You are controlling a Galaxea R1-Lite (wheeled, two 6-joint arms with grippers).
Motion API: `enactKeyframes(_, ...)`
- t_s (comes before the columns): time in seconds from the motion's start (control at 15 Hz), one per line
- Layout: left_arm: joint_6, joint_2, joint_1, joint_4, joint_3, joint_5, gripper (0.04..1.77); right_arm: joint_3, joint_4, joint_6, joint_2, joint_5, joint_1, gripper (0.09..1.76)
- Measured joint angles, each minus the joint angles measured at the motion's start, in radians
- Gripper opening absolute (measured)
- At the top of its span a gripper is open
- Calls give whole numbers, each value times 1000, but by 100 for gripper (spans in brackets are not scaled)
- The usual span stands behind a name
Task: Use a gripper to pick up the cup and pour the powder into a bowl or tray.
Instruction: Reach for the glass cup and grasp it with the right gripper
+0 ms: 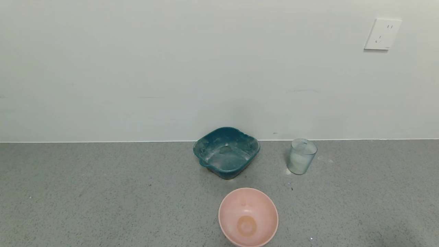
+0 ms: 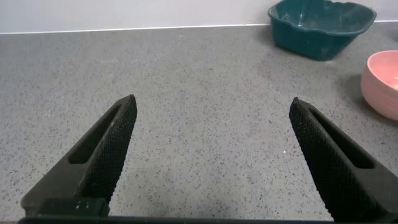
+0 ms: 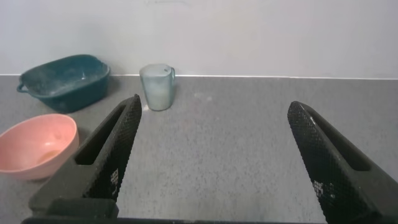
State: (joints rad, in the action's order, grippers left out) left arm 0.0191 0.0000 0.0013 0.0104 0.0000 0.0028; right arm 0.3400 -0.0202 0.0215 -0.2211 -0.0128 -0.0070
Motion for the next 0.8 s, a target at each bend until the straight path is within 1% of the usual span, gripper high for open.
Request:
enactKeyframes(0.2, 0, 0, 0, 0, 0, 0, 176, 116, 5, -2, -178, 6, -1, 171)
enactKeyframes(0.53, 0, 0, 0, 0, 0, 0, 176, 314, 8, -4, -535, 39, 15, 171)
enactKeyframes(0.67, 0, 0, 0, 0, 0, 0, 176, 373, 8, -4, -661, 64, 50, 171)
enactKeyframes(0.8, 0, 0, 0, 0, 0, 0, 176, 400, 10, -4, -769, 72, 96, 171)
